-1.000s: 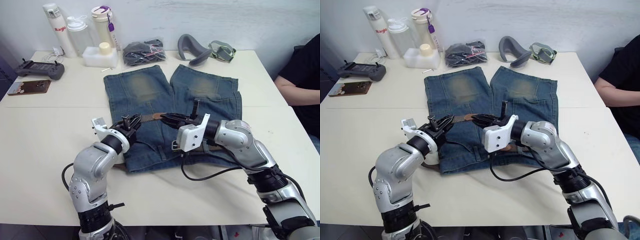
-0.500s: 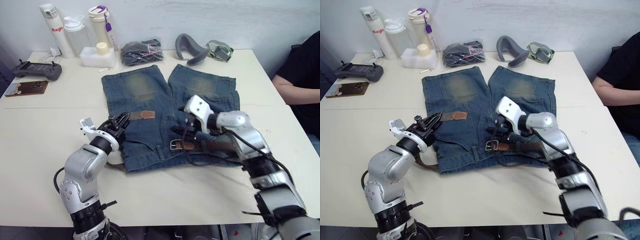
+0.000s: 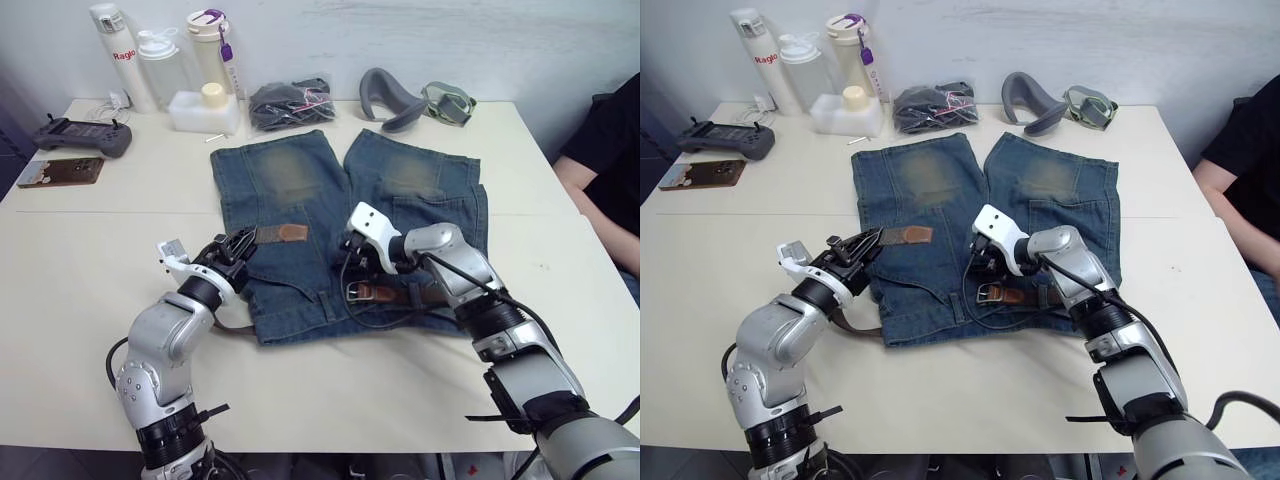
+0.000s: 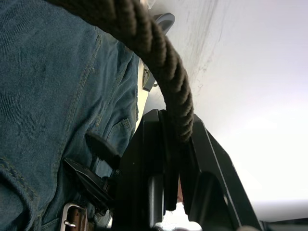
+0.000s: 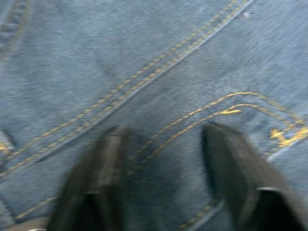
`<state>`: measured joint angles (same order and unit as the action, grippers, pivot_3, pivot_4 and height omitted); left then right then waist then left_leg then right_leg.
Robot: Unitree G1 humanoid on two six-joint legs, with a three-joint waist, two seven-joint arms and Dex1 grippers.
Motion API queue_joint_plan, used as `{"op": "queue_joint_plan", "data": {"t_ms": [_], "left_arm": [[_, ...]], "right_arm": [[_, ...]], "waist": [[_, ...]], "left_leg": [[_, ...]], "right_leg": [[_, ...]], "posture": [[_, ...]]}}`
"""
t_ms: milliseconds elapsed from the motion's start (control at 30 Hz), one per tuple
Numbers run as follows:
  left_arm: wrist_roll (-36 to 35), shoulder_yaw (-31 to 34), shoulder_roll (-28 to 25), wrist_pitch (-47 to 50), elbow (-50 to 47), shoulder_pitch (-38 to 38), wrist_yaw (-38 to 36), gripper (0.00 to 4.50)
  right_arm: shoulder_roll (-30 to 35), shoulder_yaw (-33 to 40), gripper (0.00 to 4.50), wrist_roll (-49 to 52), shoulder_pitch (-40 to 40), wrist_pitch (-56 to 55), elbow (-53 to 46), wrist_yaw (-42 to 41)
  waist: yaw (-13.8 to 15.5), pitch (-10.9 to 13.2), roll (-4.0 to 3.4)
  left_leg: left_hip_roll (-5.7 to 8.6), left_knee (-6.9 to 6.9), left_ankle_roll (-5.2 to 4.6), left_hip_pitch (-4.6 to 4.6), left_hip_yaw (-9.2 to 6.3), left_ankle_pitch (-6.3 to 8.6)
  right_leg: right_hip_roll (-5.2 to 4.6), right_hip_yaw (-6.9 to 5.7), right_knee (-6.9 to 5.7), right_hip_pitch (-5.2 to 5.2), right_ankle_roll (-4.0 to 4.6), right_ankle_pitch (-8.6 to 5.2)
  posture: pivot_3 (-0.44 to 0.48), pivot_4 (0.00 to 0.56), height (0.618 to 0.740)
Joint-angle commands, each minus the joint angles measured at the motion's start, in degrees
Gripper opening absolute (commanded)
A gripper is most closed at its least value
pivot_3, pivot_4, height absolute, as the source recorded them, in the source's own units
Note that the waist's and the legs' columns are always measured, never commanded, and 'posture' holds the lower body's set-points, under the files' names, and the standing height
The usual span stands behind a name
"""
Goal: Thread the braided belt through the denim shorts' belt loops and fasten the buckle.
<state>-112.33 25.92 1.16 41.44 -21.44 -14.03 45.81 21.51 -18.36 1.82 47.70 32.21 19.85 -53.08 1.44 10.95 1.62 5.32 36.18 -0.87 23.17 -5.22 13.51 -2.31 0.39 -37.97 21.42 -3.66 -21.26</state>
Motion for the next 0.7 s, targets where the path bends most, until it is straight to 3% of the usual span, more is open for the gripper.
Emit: {"op": "queue_joint_plan", "data": {"t_ms": [33, 67, 100, 333, 533, 700], "left_arm": [[-0.67, 0.15, -1.11, 0.89, -1.77, -0.08, -1.82, 0.00], [-0.67, 0.47, -1.52, 0.96, -1.47, -0.20, -1.97, 0.00], [-0.67, 0.73, -1.82, 1.02, -1.23, -0.37, -2.15, 0.00], [-0.67, 1.43, -3.92, 1.21, 0.30, -1.97, -3.14, 0.00], [-0.67, 5.45, -11.32, 1.53, 5.94, -6.93, -4.75, 0.00], [-0.36, 3.48, -18.51, 1.52, 9.84, -7.69, -5.85, 0.00]], "right_arm": [[-1.00, 0.52, 0.66, 0.67, -1.82, 2.10, 0.39, 0.51], [-1.70, 1.41, 0.17, 0.99, -1.59, 1.73, 0.53, 1.33], [-2.55, 2.52, 0.07, 1.46, -1.06, 1.43, 0.81, 2.28], [-7.21, 10.56, 0.07, 1.72, 5.40, -5.20, 10.28, 13.72], [-7.76, 13.80, 0.07, -0.36, 11.97, -15.05, 24.57, 23.98], [-8.59, 14.43, 0.07, -0.10, 15.10, -18.13, 30.98, 24.52]], "waist": [[-0.05, 0.00, 0.00], [-0.14, 0.00, 0.00], [-0.24, 0.00, 0.00], [-1.16, 0.00, 0.00], [-1.33, 0.01, 0.00], [-1.44, 0.01, 0.00]], "left_leg": [[0.00, -0.01, 0.00, 0.00, 0.00, 0.00], [-0.01, -0.02, 0.00, 0.00, 0.00, 0.00], [-0.02, -0.03, 0.01, 0.00, 0.00, 0.01], [-0.09, -0.09, 0.11, -0.01, 0.00, -0.05], [-0.08, -0.12, 0.12, 0.02, 0.00, -0.05], [-0.06, -0.13, 0.10, 0.05, 0.00, -0.05]], "right_leg": [[0.01, 0.00, 0.00, 0.00, 0.00, 0.00], [0.01, 0.00, 0.00, 0.01, 0.00, 0.00], [0.02, 0.01, 0.00, 0.02, 0.00, 0.00], [0.08, -0.01, -0.10, 0.09, 0.10, 0.08], [0.08, -0.01, -0.06, 0.14, 0.10, 0.08], [0.05, 0.00, -0.01, 0.14, 0.10, 0.08]], "posture": [[0.000, 0.150, 0.740], [0.000, 0.150, 0.740], [0.000, 0.150, 0.740], [0.000, 0.150, 0.740], [0.000, 0.150, 0.740], [0.000, 0.150, 0.740]]}}
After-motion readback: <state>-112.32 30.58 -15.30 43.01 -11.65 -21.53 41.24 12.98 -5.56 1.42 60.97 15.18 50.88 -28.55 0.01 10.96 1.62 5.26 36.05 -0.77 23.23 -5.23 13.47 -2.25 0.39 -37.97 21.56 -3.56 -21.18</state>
